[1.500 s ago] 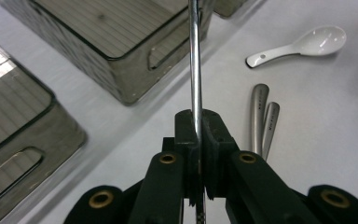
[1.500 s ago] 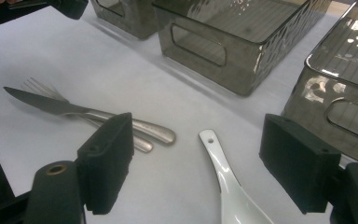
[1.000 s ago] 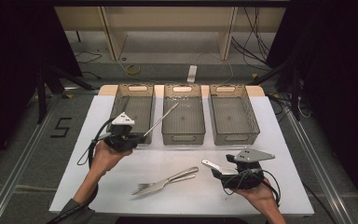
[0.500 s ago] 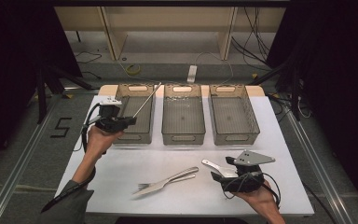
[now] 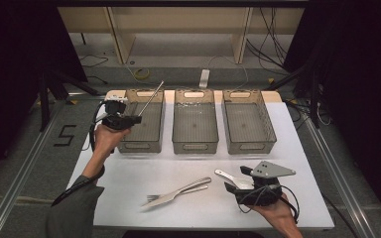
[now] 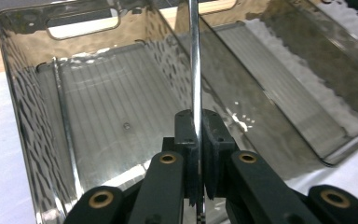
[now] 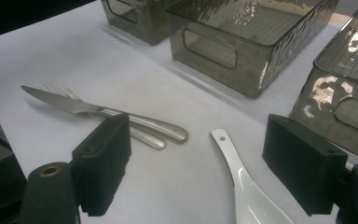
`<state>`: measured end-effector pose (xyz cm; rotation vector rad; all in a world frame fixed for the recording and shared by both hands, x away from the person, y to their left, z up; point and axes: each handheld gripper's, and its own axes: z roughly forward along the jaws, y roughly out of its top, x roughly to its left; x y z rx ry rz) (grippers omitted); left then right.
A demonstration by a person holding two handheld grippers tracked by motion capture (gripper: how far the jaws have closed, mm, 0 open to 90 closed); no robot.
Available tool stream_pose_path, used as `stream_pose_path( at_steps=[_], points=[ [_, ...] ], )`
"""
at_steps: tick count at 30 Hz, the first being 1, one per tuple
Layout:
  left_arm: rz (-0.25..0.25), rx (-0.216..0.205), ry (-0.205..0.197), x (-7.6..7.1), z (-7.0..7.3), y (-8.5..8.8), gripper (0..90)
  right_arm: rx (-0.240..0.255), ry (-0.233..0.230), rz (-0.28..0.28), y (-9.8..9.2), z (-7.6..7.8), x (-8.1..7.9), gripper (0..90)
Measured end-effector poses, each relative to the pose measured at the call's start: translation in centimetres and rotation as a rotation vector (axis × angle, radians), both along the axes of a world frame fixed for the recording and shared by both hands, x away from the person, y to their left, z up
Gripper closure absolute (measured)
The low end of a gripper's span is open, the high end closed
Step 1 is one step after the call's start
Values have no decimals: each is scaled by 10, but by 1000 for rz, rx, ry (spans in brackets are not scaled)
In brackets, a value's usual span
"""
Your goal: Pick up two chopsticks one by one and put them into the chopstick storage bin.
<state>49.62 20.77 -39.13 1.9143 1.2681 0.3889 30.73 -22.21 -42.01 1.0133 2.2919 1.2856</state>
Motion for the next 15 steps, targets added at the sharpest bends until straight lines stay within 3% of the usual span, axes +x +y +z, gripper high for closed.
stream_pose_path(
  at_steps=[2, 12, 15],
  points=[
    [18, 10, 9, 4, -3, 2, 857, -1, -1, 0, 0, 0, 0, 243],
    [82, -33, 55, 20, -18, 10, 856, -4, -5, 4, 1, 0, -1, 246],
    [93, -19, 61, 22, -22, 11, 855, -4, -3, 7, 1, -1, -1, 247]
  ],
)
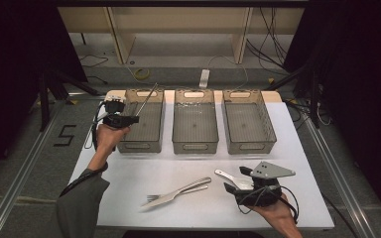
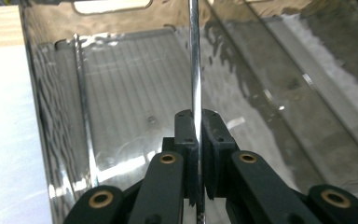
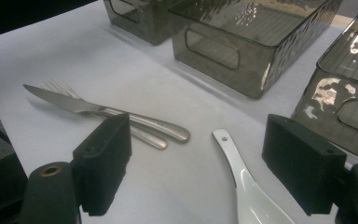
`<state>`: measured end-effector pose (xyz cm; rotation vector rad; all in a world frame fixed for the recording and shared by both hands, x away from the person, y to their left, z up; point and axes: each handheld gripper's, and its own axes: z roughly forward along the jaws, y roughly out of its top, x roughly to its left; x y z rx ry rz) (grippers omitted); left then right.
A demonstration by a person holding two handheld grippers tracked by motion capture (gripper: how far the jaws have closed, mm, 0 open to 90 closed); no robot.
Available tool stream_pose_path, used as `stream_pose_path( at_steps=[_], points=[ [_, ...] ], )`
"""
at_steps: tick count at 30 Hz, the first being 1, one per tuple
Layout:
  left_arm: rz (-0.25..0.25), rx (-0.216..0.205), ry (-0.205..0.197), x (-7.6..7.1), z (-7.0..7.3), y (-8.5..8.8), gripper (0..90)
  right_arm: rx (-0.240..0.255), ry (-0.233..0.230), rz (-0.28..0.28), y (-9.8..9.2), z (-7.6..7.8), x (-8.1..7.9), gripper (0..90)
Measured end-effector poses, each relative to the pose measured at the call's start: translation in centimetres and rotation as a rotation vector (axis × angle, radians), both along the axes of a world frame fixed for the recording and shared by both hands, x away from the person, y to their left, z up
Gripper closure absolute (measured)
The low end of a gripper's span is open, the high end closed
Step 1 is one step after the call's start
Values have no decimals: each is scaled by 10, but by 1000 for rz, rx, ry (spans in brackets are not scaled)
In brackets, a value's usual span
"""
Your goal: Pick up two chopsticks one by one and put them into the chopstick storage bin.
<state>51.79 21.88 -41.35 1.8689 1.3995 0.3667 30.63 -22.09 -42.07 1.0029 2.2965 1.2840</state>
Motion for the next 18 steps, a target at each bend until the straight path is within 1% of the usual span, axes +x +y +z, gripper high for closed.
stream_pose_path(
  at_steps=[2, 5, 9, 13, 15, 16, 17, 18],
  points=[
    [3, 5, 4, 1, -2, 2, 855, -4, 3, 4, 0, 0, 0, 247],
    [23, -2, 9, 2, -5, 4, 854, -3, 5, 6, 1, -1, 0, 247],
    [28, 14, 15, 3, -9, 6, 853, -4, 6, 8, 1, -1, 1, 248],
    [39, -4, 25, 4, -11, 7, 848, -5, 7, 8, 1, -1, 1, 248],
    [41, -2, 21, 4, -12, 7, 840, -5, 7, 9, 1, -1, 1, 248],
    [50, -7, 22, 4, -12, 7, 817, -6, 8, 10, 1, -1, 1, 248],
    [68, -27, 23, 5, -12, 7, 769, -7, 9, 12, 1, -1, 1, 248],
    [76, -37, 24, 5, -11, 8, 708, -7, 9, 14, 1, -1, 1, 248]
  ],
)
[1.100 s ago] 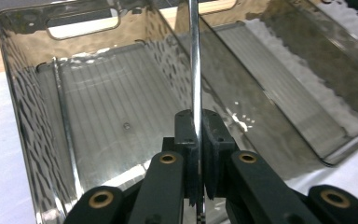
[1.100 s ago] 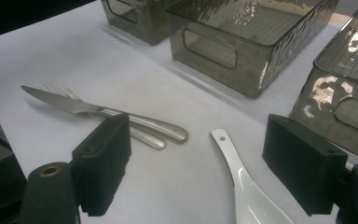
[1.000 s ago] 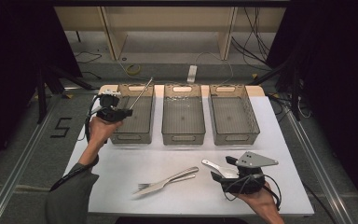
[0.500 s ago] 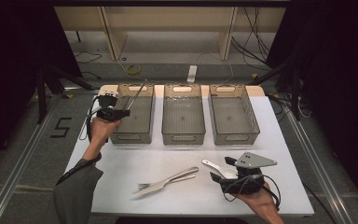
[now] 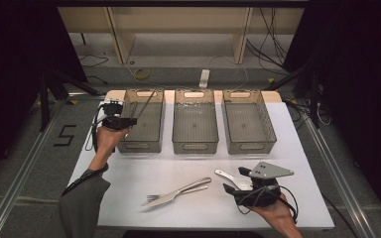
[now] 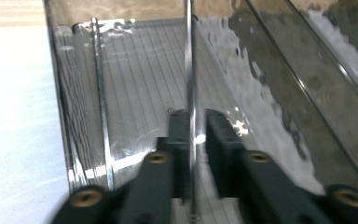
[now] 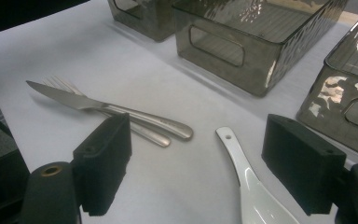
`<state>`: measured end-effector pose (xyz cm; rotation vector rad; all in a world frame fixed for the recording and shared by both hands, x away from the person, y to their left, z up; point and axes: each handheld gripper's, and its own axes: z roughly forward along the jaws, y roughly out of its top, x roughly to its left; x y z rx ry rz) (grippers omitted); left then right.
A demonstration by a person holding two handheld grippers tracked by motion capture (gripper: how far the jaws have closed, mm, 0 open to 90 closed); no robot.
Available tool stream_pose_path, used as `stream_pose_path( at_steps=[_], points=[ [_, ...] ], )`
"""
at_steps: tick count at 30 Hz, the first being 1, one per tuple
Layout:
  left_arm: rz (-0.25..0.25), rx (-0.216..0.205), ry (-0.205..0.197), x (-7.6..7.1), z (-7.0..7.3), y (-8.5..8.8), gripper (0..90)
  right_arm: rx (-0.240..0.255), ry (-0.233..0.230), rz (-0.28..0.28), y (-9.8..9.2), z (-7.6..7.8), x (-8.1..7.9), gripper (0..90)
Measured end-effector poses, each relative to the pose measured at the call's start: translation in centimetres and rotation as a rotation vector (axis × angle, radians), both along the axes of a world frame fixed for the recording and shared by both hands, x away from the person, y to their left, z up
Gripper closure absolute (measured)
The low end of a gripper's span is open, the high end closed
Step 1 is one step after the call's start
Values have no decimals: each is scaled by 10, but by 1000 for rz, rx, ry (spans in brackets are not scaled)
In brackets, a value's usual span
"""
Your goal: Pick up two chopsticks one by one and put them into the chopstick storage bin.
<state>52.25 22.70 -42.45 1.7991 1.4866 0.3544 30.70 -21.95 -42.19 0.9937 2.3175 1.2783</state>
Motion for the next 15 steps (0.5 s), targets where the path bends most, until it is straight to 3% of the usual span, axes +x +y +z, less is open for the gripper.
stream_pose_path(
  at_steps=[4, 7, 13, 15],
  points=[
    [-14, -8, -3, -2, 5, -2, 590, 0, 1, 5, 0, 0, 0, 248],
    [-26, -40, -12, -7, 9, -4, 481, 1, 5, 4, 0, 0, 0, 248],
    [-110, -102, -69, -31, 20, -9, 349, -1, 7, -4, -1, 0, 1, 248],
    [-144, -124, -106, -41, 22, -10, 322, -3, 8, -11, -2, 0, 1, 248]
  ],
)
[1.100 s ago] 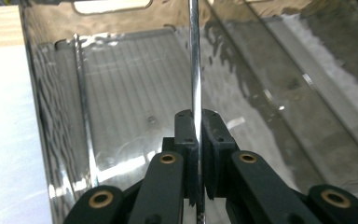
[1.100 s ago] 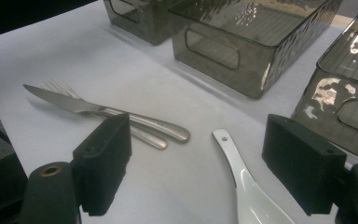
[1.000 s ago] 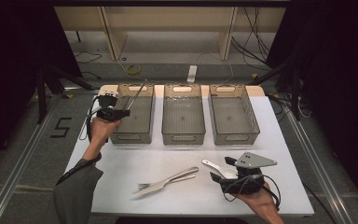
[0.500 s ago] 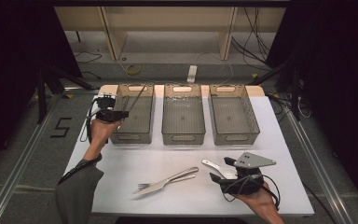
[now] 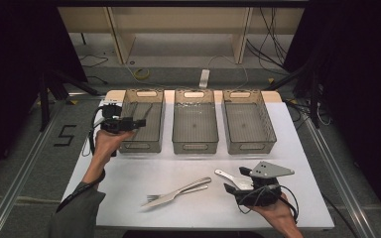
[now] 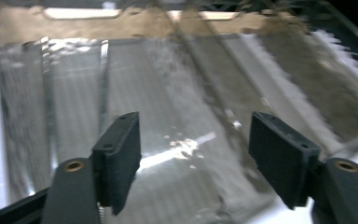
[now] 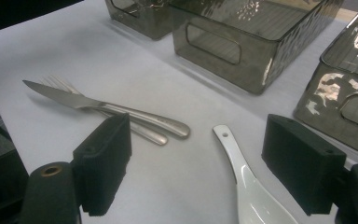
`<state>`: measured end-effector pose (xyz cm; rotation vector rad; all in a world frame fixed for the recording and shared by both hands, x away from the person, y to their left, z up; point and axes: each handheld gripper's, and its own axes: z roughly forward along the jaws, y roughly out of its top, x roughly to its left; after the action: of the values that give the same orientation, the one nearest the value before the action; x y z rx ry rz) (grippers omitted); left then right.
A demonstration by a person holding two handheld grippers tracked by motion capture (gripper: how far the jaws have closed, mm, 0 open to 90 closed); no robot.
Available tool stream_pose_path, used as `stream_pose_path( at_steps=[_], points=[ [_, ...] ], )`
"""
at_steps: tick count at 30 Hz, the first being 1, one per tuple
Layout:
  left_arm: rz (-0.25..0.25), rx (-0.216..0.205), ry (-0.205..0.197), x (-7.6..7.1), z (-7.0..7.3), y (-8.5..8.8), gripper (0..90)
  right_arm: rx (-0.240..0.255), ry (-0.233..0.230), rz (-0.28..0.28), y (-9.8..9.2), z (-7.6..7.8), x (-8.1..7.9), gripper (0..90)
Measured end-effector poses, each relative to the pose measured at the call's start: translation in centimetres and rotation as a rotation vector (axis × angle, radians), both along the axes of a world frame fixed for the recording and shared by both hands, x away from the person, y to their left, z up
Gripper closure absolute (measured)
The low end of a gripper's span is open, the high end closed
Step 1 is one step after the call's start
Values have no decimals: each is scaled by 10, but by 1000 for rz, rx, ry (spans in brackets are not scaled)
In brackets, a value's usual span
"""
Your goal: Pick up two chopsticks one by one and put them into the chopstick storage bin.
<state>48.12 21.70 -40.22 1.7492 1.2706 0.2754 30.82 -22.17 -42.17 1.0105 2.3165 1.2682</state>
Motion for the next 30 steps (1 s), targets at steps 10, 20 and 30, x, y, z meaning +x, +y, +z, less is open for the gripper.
stream_pose_path(
  at_steps=[10, 20, 30],
  points=[
    [-68, -39, -88, -37, -2, -4, 244, -12, 9, -24, -3, -2, 3, 248],
    [-134, -44, -121, -57, -2, -17, 219, -22, 20, -38, -3, -4, 7, 251],
    [-181, -45, -146, -76, -1, -29, 191, -57, 30, -43, -1, -6, 16, 256]
  ],
)
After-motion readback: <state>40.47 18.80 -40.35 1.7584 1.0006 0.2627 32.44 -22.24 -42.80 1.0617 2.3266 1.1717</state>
